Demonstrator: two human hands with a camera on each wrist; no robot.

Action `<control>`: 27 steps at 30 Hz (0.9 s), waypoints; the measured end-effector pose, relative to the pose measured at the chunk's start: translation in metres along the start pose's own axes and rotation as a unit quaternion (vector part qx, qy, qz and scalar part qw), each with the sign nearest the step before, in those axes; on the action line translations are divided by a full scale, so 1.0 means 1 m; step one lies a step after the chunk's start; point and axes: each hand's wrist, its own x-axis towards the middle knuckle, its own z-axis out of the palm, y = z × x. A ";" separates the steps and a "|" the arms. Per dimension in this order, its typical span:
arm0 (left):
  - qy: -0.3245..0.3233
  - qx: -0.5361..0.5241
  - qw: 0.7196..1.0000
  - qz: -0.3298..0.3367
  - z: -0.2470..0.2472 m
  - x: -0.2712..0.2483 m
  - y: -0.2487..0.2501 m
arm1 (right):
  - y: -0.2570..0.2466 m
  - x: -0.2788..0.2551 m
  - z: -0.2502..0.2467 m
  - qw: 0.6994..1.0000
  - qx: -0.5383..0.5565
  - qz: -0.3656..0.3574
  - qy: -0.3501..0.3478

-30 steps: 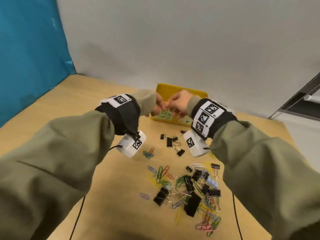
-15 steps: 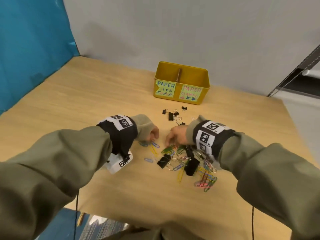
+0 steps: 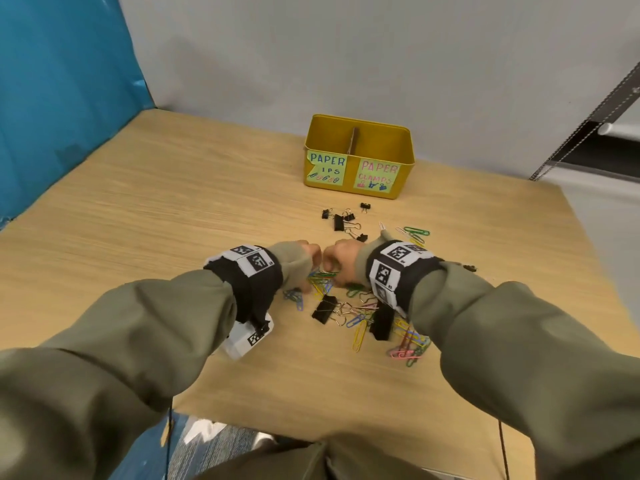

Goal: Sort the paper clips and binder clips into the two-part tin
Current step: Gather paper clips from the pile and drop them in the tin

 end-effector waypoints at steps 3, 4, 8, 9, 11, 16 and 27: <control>0.008 -0.018 1.000 -0.013 0.003 -0.003 -0.008 | 0.008 0.000 0.000 0.999 0.040 0.011 -0.025; 0.007 -0.012 1.000 -0.017 0.006 -0.004 -0.009 | 0.009 0.000 0.003 0.999 0.034 0.015 -0.031; 0.022 -0.062 0.997 -0.039 0.015 -0.004 -0.003 | 0.001 0.002 0.012 1.000 0.009 -0.011 0.008; 0.025 -0.080 0.996 -0.042 0.015 -0.002 -0.003 | -0.001 0.003 0.011 1.000 0.013 -0.023 0.014; 0.022 -0.100 0.993 -0.053 0.013 0.003 -0.003 | -0.004 0.005 0.008 0.999 0.014 -0.034 0.013; 0.016 -0.125 0.989 -0.073 0.009 0.010 -0.005 | 0.000 0.011 0.005 1.000 0.022 -0.018 0.011; 0.079 -0.278 0.951 -0.106 -0.035 0.026 -0.023 | 0.040 0.027 -0.014 0.949 0.305 0.076 0.022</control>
